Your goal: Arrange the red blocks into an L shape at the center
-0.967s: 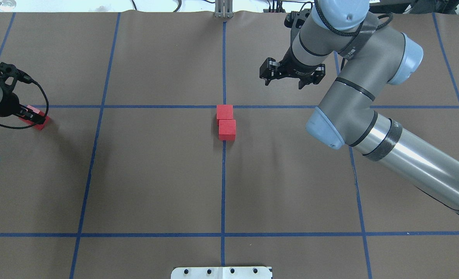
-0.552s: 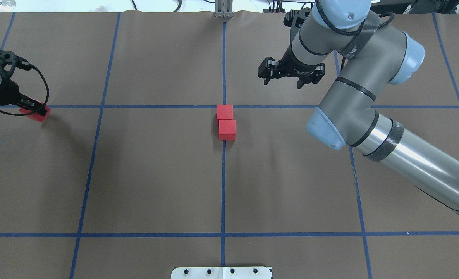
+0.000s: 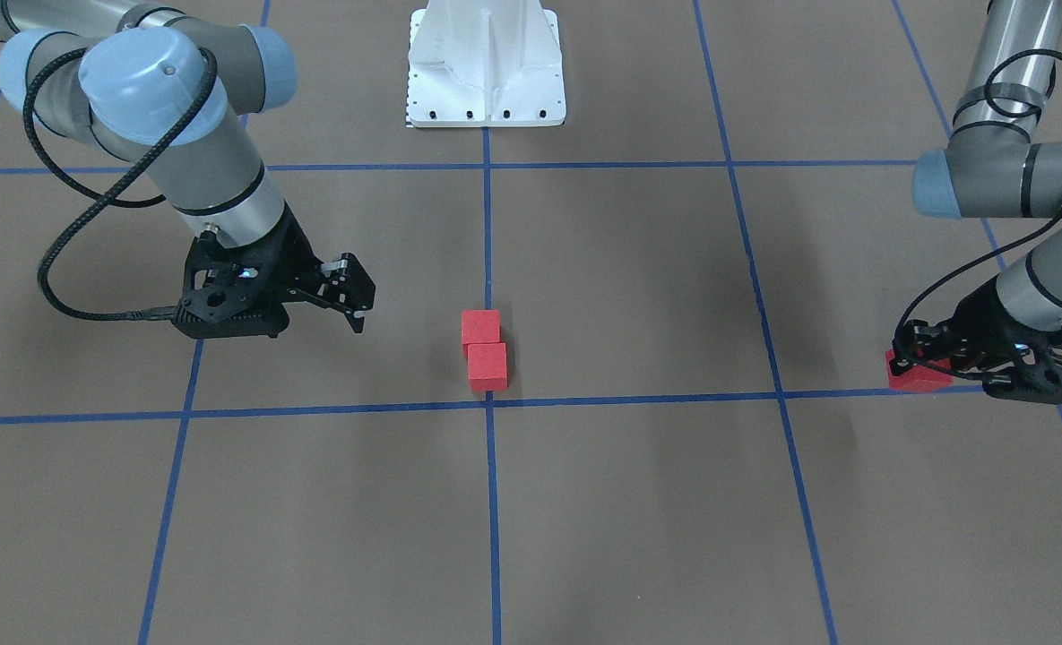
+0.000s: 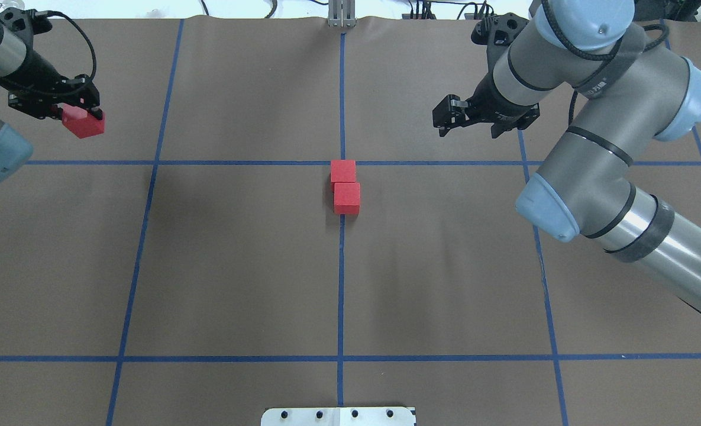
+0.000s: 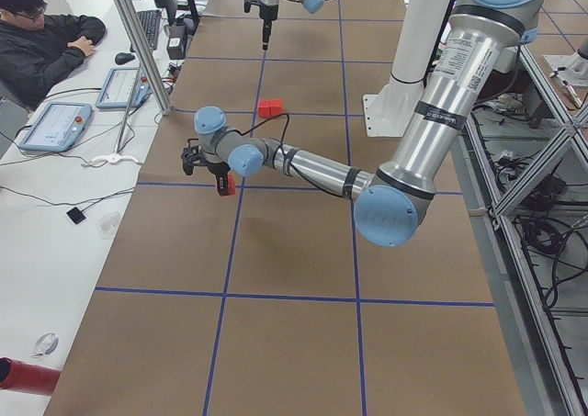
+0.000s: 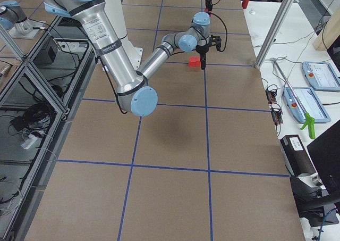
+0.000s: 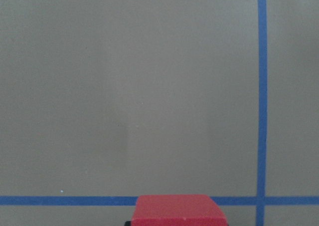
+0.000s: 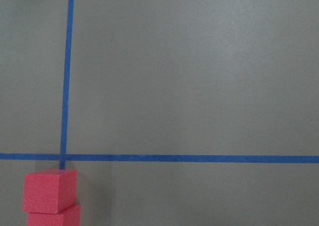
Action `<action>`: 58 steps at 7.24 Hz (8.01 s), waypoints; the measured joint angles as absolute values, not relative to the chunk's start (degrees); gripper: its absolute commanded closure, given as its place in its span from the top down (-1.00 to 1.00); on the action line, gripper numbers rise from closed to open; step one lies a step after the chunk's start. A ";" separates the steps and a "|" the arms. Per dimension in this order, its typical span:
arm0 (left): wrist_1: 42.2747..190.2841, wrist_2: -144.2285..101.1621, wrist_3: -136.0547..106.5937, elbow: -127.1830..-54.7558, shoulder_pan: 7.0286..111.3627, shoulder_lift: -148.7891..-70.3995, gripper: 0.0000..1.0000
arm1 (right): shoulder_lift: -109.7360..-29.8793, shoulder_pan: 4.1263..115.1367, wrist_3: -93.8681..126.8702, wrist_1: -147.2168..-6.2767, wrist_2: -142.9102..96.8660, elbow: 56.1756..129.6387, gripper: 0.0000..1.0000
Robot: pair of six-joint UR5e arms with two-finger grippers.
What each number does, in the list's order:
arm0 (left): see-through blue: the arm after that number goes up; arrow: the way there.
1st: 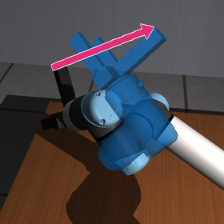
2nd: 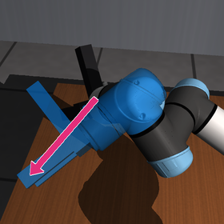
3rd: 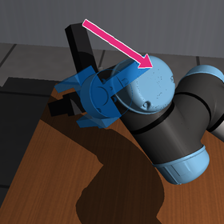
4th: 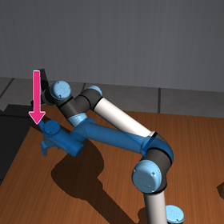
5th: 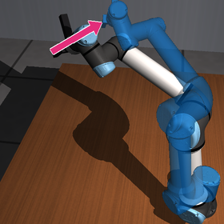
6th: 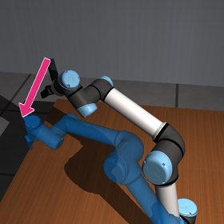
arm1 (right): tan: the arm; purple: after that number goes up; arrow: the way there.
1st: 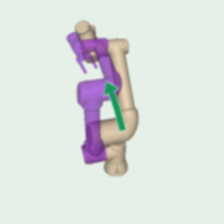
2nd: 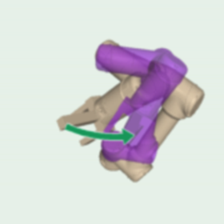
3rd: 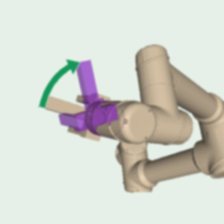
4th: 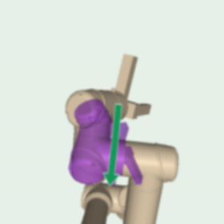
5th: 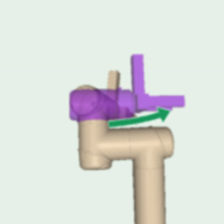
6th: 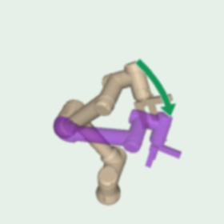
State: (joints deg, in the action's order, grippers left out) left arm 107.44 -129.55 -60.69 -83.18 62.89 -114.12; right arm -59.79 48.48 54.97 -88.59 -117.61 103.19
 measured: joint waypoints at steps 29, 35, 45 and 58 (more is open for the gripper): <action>91.46 -110.65 -137.25 -58.27 35.71 -152.74 0.29 | -78.85 58.94 23.97 -88.23 -124.46 107.31 0.98; 91.15 -110.62 -136.19 -58.57 35.93 -152.58 0.98 | -78.61 59.30 23.98 -88.46 -124.63 107.31 0.98; 80.22 -110.41 -71.31 -102.29 50.06 -116.34 0.99 | -77.56 61.93 23.33 -87.71 -124.60 104.93 0.98; 103.12 -132.20 -1.71 -89.76 87.98 -90.05 0.99 | -94.74 81.70 16.37 -87.61 -133.96 106.27 0.98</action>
